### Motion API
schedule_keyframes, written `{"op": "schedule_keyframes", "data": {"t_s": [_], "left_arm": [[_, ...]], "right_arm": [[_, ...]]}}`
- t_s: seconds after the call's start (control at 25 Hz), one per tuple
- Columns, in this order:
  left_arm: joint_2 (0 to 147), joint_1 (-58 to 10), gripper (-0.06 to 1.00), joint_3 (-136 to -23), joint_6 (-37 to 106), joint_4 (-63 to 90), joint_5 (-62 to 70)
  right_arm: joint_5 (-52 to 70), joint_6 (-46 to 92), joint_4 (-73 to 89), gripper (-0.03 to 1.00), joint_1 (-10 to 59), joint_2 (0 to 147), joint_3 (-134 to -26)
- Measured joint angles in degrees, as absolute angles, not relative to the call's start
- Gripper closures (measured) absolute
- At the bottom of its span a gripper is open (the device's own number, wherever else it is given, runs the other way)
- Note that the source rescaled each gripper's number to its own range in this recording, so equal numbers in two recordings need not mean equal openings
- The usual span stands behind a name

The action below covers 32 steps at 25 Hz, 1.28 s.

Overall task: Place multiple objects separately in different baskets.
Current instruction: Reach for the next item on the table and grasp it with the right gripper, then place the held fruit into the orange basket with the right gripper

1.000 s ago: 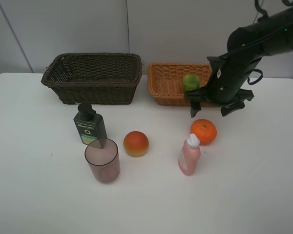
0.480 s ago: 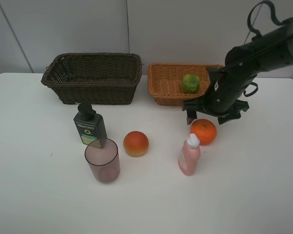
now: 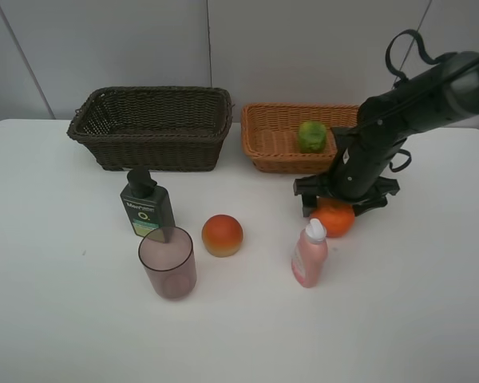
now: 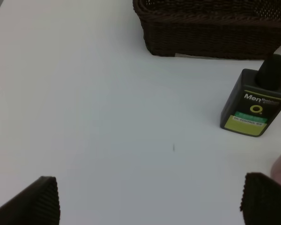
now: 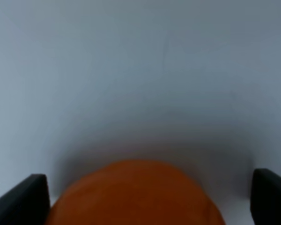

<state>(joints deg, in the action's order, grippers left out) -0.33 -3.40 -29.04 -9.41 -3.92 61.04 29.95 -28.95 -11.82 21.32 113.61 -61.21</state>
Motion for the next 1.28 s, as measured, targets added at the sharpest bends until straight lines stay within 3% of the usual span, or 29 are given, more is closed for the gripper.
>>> {"op": "schedule_keyframes", "data": {"t_s": [0.16, 0.28, 1.28], "left_arm": [[-0.3, -3.4, -0.06, -29.0, -9.4, -3.9, 61.0], [-0.3, -3.4, -0.06, -29.0, -9.4, -3.9, 61.0], [-0.3, -3.4, -0.06, -29.0, -9.4, -3.9, 61.0]], "right_arm": [[29.9, -29.0, -12.0, 0.13, 21.3, 114.3, -61.2], [29.9, -29.0, -12.0, 0.36, 21.3, 114.3, -61.2], [31.5, -29.0, -11.8, 0.36, 21.3, 112.9, -61.2]]}}
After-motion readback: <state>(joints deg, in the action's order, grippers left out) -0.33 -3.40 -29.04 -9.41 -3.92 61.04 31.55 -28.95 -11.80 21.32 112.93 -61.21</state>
